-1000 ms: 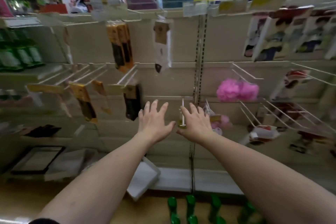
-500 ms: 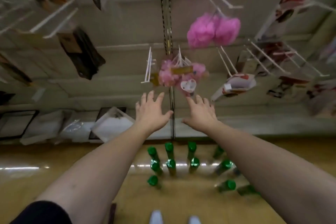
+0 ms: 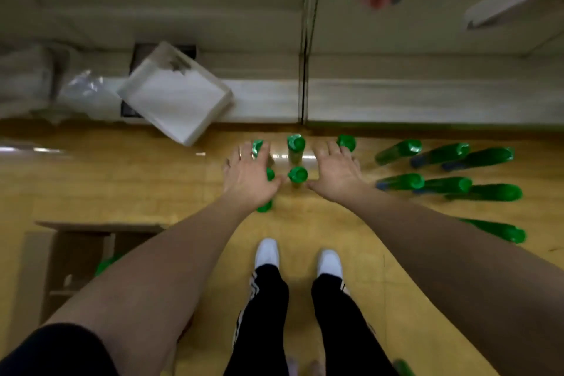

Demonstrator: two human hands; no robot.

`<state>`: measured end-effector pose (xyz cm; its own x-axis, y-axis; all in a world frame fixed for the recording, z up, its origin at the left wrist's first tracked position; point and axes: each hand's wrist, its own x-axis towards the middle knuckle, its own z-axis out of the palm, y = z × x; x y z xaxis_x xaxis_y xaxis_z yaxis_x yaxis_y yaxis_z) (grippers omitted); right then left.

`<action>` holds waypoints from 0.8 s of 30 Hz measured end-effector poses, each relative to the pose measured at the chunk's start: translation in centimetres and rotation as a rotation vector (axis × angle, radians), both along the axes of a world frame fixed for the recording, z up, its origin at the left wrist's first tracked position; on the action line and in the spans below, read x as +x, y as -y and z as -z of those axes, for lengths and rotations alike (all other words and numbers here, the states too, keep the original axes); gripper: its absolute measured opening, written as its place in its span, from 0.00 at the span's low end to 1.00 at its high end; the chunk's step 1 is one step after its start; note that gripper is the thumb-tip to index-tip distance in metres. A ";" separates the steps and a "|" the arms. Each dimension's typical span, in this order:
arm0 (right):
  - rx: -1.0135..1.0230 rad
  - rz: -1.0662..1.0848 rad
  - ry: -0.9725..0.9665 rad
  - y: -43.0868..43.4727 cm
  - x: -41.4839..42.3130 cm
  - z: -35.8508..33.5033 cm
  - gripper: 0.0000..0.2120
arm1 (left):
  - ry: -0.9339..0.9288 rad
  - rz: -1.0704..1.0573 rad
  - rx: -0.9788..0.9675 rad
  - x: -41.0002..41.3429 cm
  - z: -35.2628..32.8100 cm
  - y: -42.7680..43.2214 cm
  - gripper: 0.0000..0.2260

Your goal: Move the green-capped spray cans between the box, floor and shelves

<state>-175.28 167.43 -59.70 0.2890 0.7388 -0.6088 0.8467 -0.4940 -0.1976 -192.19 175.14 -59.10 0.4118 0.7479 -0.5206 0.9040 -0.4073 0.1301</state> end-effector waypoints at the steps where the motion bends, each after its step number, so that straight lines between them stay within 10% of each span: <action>1: -0.008 -0.017 -0.007 -0.2 -1.0 2.0 0.42 | -0.013 -0.017 -0.016 -1.1 2.1 0.2 0.40; 10: -0.055 -0.154 0.018 -2.8 -6.0 18.0 0.45 | -0.051 -0.103 -0.163 -6.6 18.7 2.9 0.51; 24: 0.098 -0.083 -0.010 -1.7 -4.0 30.8 0.37 | 0.097 -0.166 -0.176 -6.5 32.1 5.1 0.40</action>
